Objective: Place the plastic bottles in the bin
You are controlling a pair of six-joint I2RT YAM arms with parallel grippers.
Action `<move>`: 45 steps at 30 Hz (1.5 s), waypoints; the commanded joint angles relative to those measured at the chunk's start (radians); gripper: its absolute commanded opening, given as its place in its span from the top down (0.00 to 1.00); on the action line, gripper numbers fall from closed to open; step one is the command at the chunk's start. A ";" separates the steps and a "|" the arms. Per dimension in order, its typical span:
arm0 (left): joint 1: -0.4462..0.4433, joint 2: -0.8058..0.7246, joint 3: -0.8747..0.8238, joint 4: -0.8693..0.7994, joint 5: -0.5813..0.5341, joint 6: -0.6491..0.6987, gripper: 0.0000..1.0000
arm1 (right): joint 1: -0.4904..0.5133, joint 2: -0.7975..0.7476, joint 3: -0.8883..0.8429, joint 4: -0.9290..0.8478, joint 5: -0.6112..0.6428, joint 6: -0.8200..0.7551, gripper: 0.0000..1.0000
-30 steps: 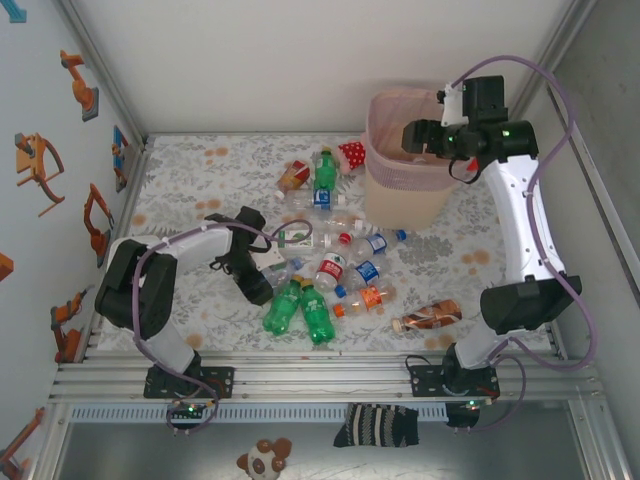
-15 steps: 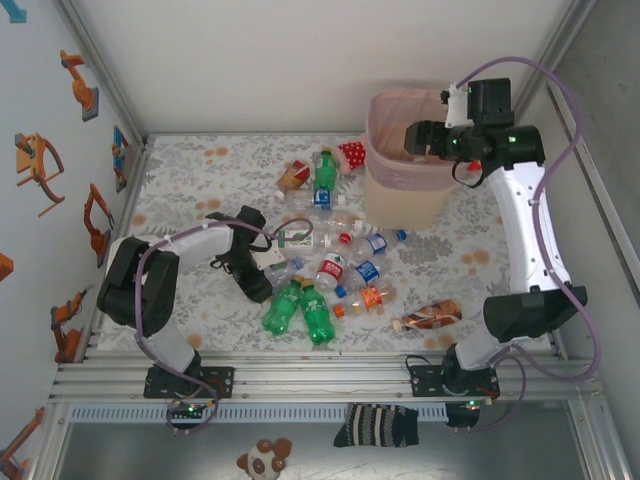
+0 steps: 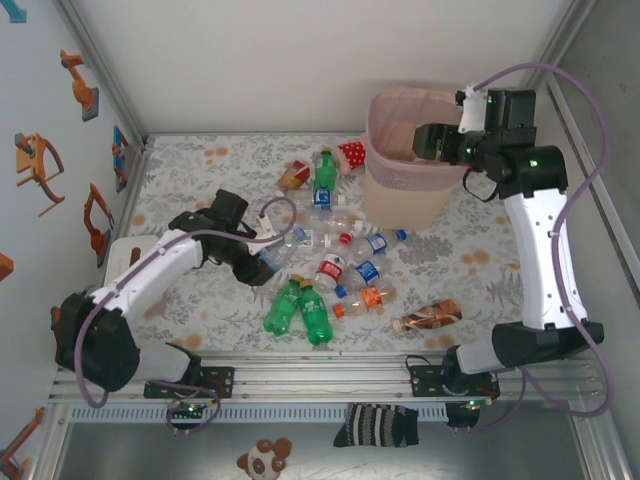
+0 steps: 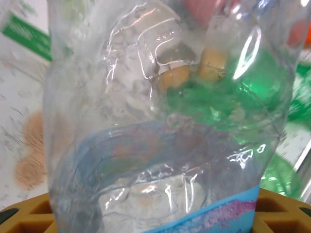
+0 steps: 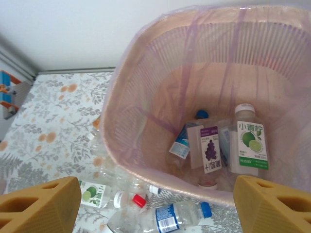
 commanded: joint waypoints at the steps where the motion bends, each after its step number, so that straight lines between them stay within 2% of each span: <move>1: 0.002 -0.081 0.042 0.047 0.155 -0.056 0.44 | -0.007 -0.058 -0.060 0.115 -0.103 0.030 0.19; 6: -0.008 -0.176 0.048 0.212 0.346 -0.172 0.43 | -0.007 -0.155 -0.194 0.333 -0.262 0.077 0.19; 10: -0.025 -0.229 0.024 0.417 0.519 -0.296 0.43 | -0.006 -0.245 -0.327 0.564 -0.394 0.133 0.19; 16: -0.090 -0.252 0.001 0.714 0.653 -0.460 0.43 | 0.012 -0.320 -0.470 0.929 -0.593 0.276 0.19; 19: -0.125 -0.233 0.018 0.811 0.701 -0.516 0.43 | 0.046 -0.328 -0.484 1.009 -0.637 0.300 0.18; 28: -0.201 -0.157 0.095 0.866 0.732 -0.551 0.43 | 0.238 -0.285 -0.404 0.987 -0.673 0.272 0.16; 35: -0.222 -0.131 0.113 0.877 0.732 -0.557 0.43 | 0.386 -0.242 -0.328 0.791 -0.643 0.102 0.16; 45: -0.231 -0.126 0.117 0.880 0.729 -0.562 0.43 | 0.465 -0.209 -0.299 0.648 -0.603 -0.030 0.20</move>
